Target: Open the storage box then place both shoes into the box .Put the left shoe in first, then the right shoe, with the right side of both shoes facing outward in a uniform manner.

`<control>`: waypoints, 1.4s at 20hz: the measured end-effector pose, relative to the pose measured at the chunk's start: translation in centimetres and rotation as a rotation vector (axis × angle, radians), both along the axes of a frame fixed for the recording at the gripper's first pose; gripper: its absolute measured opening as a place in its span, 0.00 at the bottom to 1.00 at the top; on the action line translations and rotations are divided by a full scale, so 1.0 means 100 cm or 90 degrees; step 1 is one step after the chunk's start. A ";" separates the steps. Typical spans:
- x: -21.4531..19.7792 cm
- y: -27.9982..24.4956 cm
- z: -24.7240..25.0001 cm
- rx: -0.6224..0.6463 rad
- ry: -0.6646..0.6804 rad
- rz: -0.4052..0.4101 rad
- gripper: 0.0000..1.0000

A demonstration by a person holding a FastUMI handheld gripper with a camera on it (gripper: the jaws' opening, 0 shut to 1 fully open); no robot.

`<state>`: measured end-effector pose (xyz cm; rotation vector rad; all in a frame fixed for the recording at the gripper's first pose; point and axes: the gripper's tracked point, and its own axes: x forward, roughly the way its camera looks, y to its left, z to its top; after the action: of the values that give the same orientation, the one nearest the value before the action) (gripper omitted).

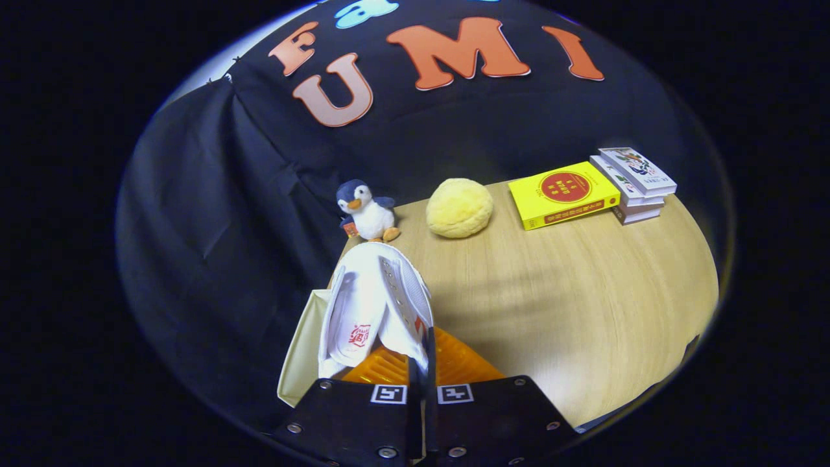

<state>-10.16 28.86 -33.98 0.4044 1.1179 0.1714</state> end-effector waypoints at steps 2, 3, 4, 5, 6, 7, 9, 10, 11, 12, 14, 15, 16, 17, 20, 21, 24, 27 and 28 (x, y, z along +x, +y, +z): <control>-0.006 0.030 -0.001 0.008 0.012 0.018 0.03; -0.009 0.042 -0.004 0.007 0.019 0.026 0.03; -0.013 0.052 -0.008 0.002 0.028 0.034 0.03; -0.017 0.061 -0.014 -0.004 0.038 0.042 0.03; -0.021 0.068 -0.019 -0.010 0.051 0.048 0.03; -0.027 0.072 -0.025 -0.018 0.063 0.053 0.03; -0.033 0.079 -0.036 -0.038 0.082 0.056 0.03; -0.037 0.078 -0.042 -0.055 0.094 0.054 0.03; -0.039 0.076 -0.048 -0.073 0.100 0.054 0.04; -0.041 0.074 -0.054 -0.089 0.106 0.057 0.04; -0.046 0.083 -0.060 -0.073 0.115 0.085 0.08; -0.043 0.092 -0.057 -0.054 0.108 0.088 0.24; -0.039 0.091 -0.051 -0.049 0.092 0.089 0.30; -0.034 0.093 -0.045 -0.037 0.078 0.094 0.33; -0.032 0.095 -0.029 0.003 0.057 0.105 0.47; -0.029 0.088 -0.023 0.009 0.046 0.103 0.54; -0.012 0.062 -0.002 0.012 -0.016 0.093 0.66; 0.002 0.028 0.014 -0.004 -0.062 0.090 0.79; 0.007 0.014 0.020 -0.008 -0.079 0.084 0.82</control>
<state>-9.45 30.25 -31.99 0.3040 1.0225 0.3022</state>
